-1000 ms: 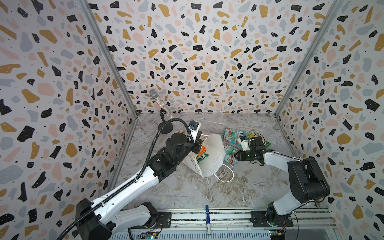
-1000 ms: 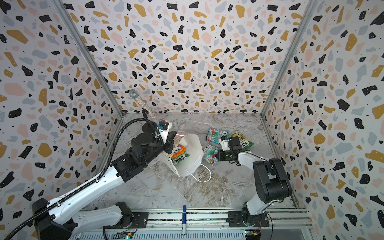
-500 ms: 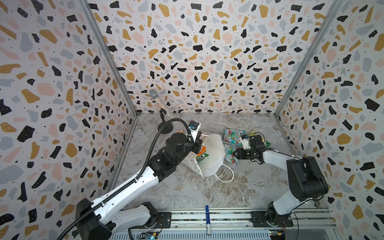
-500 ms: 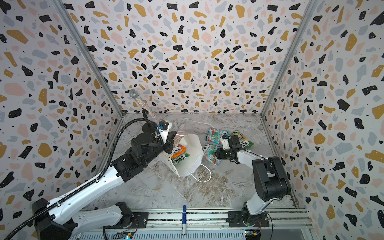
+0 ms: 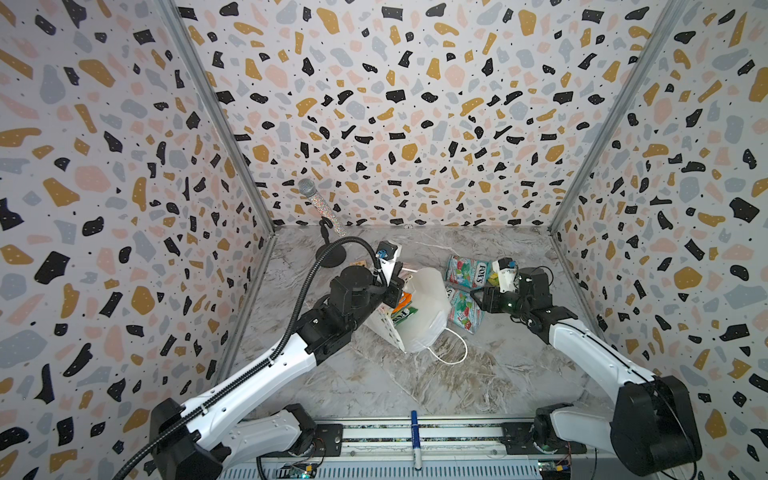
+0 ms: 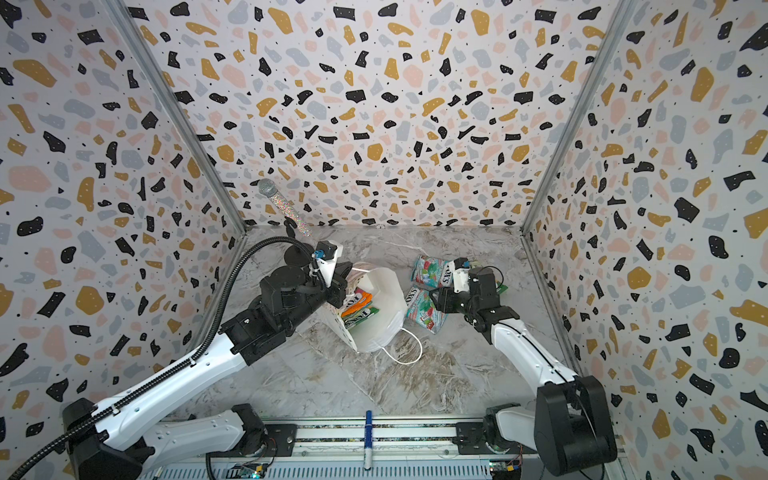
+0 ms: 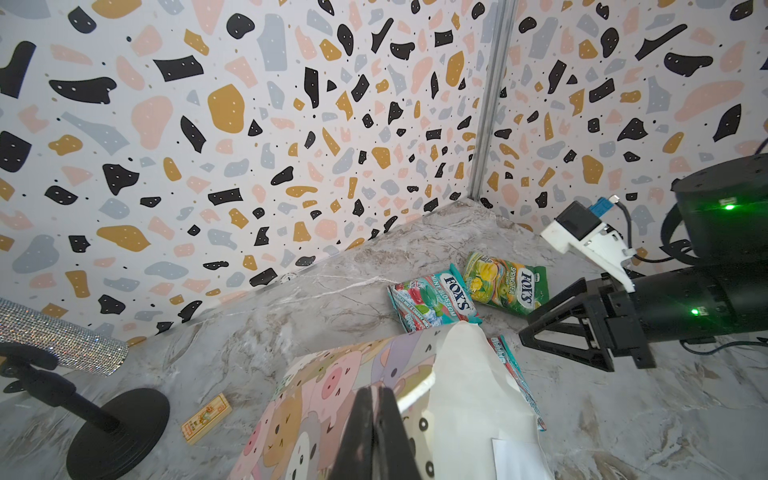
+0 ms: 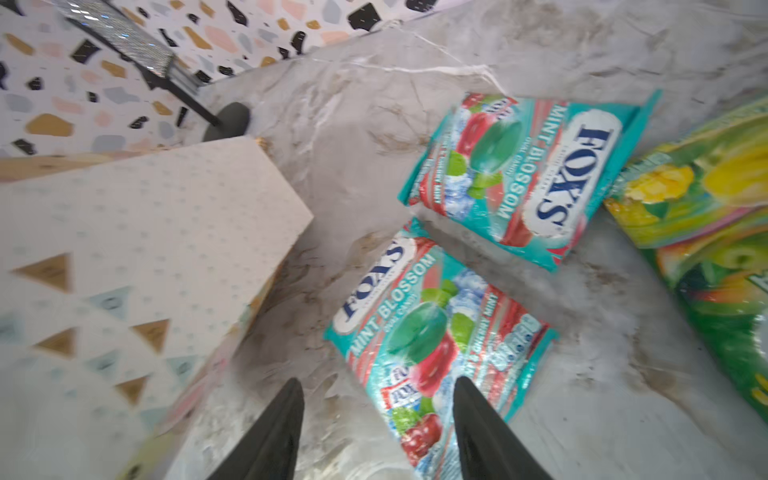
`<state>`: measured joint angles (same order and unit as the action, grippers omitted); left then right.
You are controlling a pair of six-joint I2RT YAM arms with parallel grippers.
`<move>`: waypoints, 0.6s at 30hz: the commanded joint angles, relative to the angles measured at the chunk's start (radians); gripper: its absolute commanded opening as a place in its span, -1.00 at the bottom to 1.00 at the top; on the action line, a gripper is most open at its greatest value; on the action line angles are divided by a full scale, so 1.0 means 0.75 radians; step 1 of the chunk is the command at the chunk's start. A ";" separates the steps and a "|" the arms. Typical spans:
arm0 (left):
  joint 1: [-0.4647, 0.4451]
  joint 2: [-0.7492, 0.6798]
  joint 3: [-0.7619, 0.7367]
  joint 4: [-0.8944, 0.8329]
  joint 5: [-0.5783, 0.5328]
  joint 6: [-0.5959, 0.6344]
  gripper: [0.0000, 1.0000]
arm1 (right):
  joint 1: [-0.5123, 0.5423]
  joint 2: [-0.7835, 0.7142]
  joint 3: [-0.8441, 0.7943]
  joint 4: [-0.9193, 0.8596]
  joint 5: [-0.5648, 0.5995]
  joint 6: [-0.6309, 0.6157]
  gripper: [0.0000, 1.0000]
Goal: Take the snacks out of the paper bag
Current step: 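Move the right gripper back over the bag opening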
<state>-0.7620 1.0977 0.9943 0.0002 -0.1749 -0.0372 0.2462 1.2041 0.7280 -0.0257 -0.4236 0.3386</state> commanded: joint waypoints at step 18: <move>0.002 -0.018 0.004 0.048 0.016 -0.004 -1.00 | 0.646 -0.009 0.131 0.094 -0.017 0.089 0.03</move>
<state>-0.7620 1.0977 0.9943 0.0006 -0.1646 -0.0383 0.6933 1.1538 0.7719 0.0208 -0.4774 0.4026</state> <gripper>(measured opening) 0.047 0.516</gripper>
